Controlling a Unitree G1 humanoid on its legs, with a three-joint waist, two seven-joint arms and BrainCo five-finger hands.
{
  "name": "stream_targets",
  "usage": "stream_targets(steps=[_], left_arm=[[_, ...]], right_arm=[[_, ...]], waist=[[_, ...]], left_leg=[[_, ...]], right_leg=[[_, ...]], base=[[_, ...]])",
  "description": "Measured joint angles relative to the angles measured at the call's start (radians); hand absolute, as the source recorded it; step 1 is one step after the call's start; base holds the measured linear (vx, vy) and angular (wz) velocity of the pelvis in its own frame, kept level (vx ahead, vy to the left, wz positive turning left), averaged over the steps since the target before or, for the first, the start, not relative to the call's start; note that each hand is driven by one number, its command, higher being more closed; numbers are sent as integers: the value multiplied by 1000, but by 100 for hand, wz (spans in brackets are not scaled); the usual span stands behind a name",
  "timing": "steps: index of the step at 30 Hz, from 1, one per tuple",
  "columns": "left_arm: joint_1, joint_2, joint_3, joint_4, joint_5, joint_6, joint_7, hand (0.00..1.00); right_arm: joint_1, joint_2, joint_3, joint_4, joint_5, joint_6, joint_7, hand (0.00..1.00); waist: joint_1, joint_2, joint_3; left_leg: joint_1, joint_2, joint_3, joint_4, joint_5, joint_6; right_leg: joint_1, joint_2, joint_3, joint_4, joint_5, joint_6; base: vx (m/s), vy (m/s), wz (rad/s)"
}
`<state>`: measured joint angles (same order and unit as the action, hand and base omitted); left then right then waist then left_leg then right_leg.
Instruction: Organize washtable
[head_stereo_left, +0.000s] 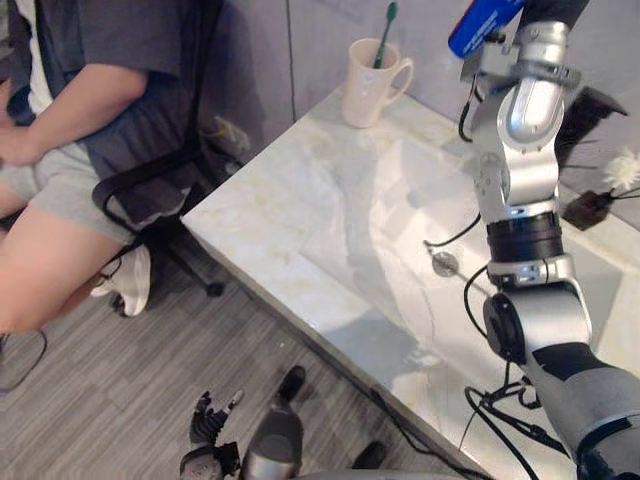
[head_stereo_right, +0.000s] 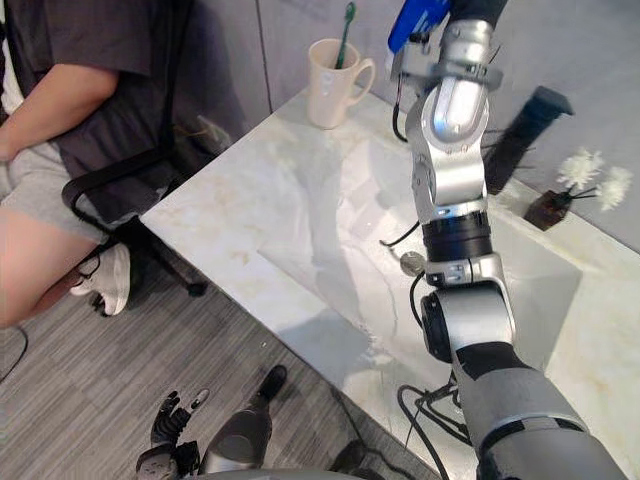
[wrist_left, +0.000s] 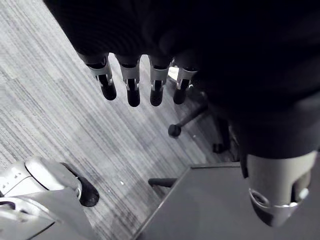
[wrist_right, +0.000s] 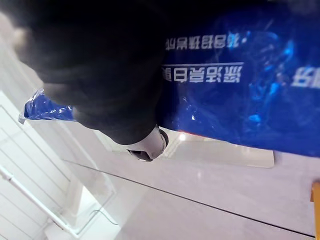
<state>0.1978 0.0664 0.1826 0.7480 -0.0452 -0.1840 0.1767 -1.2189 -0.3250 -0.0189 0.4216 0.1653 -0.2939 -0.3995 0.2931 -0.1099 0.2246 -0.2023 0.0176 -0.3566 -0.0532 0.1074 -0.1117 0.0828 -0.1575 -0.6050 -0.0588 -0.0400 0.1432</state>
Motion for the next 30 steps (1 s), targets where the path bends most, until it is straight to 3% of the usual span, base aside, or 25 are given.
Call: stream_targets(steps=[8, 17, 22, 30], left_arm=[[-27, 19, -46, 16, -1, -16, 7, 0], [-62, 37, -80, 45, -2, -23, 27, 0], [-67, 40, -94, 44, -4, -42, 43, 0], [-73, 45, -107, 45, -24, -60, 44, 0]], right_arm=[[-124, -38, 29, 135, -22, 41, -59, 100], [-221, -112, 70, 248, -98, 85, -130, 100], [-267, -144, 92, 279, -129, 86, -166, 100], [-343, -198, 178, 344, -138, 87, -164, 100]], waist=[[50, -2, 45], [70, -5, 82], [74, -3, 103], [79, 1, 138]], left_leg=[[-35, 2, -41, -1, 9, -9], [-85, -2, -72, -1, 16, -15], [-101, -4, -87, -1, 18, -18], [-123, -5, -101, -1, 21, -22]], right_leg=[[-5, 18, -49, -18, 0, 1], [-32, 30, -81, -33, 0, 2], [-38, 34, -104, -39, -1, 2], [-55, 38, -114, -39, -2, 3]], base=[[-7, 4, 17], [3, 17, 10], [10, 12, 10], [0, 12, 3]])
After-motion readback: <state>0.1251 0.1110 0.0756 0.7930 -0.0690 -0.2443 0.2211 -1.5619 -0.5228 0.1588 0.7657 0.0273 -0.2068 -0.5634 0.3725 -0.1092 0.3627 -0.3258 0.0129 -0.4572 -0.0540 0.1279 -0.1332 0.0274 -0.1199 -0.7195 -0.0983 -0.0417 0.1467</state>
